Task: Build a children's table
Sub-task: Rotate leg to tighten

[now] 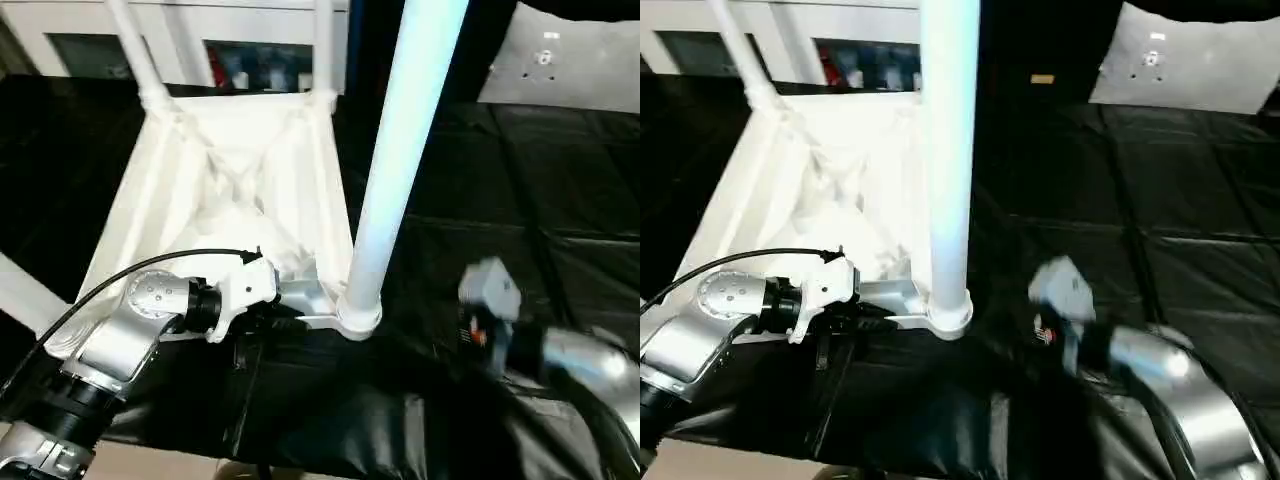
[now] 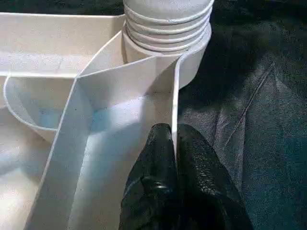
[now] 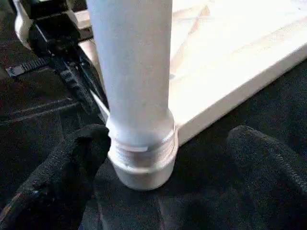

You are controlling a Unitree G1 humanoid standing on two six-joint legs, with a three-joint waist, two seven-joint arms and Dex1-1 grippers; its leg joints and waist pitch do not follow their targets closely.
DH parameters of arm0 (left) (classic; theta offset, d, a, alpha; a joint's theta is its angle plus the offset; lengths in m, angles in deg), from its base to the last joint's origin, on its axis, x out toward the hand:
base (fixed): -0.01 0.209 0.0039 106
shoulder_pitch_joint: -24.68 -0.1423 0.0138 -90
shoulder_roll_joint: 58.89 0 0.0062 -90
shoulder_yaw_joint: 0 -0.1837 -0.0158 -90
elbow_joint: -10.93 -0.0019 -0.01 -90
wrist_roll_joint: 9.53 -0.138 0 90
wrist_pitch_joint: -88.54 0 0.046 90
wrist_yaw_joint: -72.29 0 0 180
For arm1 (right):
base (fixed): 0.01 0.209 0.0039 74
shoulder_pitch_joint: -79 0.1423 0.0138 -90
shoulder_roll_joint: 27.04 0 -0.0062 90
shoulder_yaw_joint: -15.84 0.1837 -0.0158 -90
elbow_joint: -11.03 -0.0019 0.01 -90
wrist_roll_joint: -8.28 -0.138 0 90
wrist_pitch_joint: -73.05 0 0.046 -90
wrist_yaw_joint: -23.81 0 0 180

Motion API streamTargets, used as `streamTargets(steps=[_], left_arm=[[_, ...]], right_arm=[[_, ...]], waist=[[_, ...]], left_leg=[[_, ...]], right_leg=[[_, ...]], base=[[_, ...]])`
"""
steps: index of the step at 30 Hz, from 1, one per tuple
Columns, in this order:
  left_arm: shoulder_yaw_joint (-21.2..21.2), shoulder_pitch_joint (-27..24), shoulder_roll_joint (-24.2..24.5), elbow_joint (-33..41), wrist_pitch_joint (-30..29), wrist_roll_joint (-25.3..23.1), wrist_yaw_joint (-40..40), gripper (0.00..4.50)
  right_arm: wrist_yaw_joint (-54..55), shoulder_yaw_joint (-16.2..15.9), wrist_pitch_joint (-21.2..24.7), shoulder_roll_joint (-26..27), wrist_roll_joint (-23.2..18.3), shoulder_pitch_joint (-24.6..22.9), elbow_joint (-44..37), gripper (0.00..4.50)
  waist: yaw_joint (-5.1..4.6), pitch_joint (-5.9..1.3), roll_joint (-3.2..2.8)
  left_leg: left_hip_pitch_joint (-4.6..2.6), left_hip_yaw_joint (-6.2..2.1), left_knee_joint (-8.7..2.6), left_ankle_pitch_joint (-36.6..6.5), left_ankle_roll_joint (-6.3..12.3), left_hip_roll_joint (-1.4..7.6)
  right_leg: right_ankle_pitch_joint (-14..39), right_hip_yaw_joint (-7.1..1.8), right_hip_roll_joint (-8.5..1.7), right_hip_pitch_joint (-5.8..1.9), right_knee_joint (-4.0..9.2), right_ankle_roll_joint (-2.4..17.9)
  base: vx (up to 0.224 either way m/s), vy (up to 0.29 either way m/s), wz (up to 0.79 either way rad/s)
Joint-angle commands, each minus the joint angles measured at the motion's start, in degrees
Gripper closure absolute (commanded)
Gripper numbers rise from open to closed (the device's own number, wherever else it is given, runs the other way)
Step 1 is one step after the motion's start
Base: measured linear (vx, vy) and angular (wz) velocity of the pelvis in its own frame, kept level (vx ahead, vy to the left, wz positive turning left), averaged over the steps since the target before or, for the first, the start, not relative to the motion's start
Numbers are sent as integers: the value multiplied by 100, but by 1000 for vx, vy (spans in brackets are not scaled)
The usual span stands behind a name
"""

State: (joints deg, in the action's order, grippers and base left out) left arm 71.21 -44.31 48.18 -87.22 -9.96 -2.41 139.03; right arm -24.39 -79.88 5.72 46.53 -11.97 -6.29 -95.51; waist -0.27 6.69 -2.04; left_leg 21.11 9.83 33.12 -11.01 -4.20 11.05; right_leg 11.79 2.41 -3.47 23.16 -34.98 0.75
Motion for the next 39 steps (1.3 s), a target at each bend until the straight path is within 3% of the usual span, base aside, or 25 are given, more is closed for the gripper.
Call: streamTargets(steps=[1,3,4,5,8,13,17,29,34,36,38,39], left_arm=[[92,-39,56,1,101,193,250,447],[19,-35,74,5,154,223,426,447],[-24,-30,80,2,183,225,503,447],[-104,-12,90,-22,248,204,613,450],[-234,53,98,-145,438,75,700,450],[-247,119,69,-221,487,-9,739,450],[-244,240,54,-364,544,-127,790,450],[-195,295,67,-489,551,-136,814,450],[-58,218,-18,-272,101,-68,511,450],[64,175,-247,-17,-459,-108,-86,450],[190,159,-563,189,-932,-91,-636,450],[206,172,-734,272,-1123,-126,-888,450]], right_arm=[[-306,-86,-232,62,-98,155,253,0],[-550,-98,-311,121,-224,311,459,0],[-697,-117,-363,135,-265,398,580,0],[-971,-168,-446,149,-320,560,803,29],[-1479,-309,-593,178,-364,894,1269,42],[-1925,-458,-654,171,-370,1149,1630,78],[-2519,-775,-654,177,-310,1536,2079,117],[-2838,-928,-713,390,-201,1926,2706,211],[-2745,-953,-550,418,-240,1767,2501,245],[-2126,-986,-486,515,-16,1471,2125,249],[-1286,-972,-276,796,244,1272,1837,250],[-740,-922,-70,1039,344,1195,1716,251]], waist=[[36,-410,116],[52,-433,102],[53,-434,103],[58,-442,123],[85,-444,107],[131,-451,102],[181,-460,124],[227,-477,150],[231,-478,131],[236,-460,135],[231,-419,135],[225,-390,131]], left_leg=[[-9,-27,-317,-477,551,165],[-4,-18,-291,-281,702,160],[3,-19,-288,-263,741,160],[8,-20,-280,-218,820,154],[-16,-6,-265,-234,866,167],[-28,-6,-258,-242,826,185],[-32,-1,-245,-314,762,190],[-28,4,-240,-330,649,182],[-34,3,-241,-310,642,185],[-31,-3,-248,-319,626,189],[-40,2,-276,-462,527,195],[-58,2,-296,-684,404,185]], right_leg=[[422,-268,-374,-321,385,1361],[-2,-270,-381,-343,332,1503],[-76,-268,-383,-350,321,1537],[-139,-253,-378,-358,304,1590],[-105,-253,-374,-342,295,1656],[-40,-253,-372,-340,282,1692],[144,-255,-386,-341,277,1679],[177,-255,-375,-332,265,1667],[44,-253,-368,-332,255,1712],[52,-261,-374,-330,263,1692],[357,-265,-366,-309,305,1628],[817,-259,-365,-283,362,1545]], base=[[0,0,0],[0,0,0],[0,0,0],[0,0,0],[0,0,0],[0,0,0],[0,0,0],[0,0,0],[0,0,0],[0,0,0],[0,0,0],[0,0,0]])
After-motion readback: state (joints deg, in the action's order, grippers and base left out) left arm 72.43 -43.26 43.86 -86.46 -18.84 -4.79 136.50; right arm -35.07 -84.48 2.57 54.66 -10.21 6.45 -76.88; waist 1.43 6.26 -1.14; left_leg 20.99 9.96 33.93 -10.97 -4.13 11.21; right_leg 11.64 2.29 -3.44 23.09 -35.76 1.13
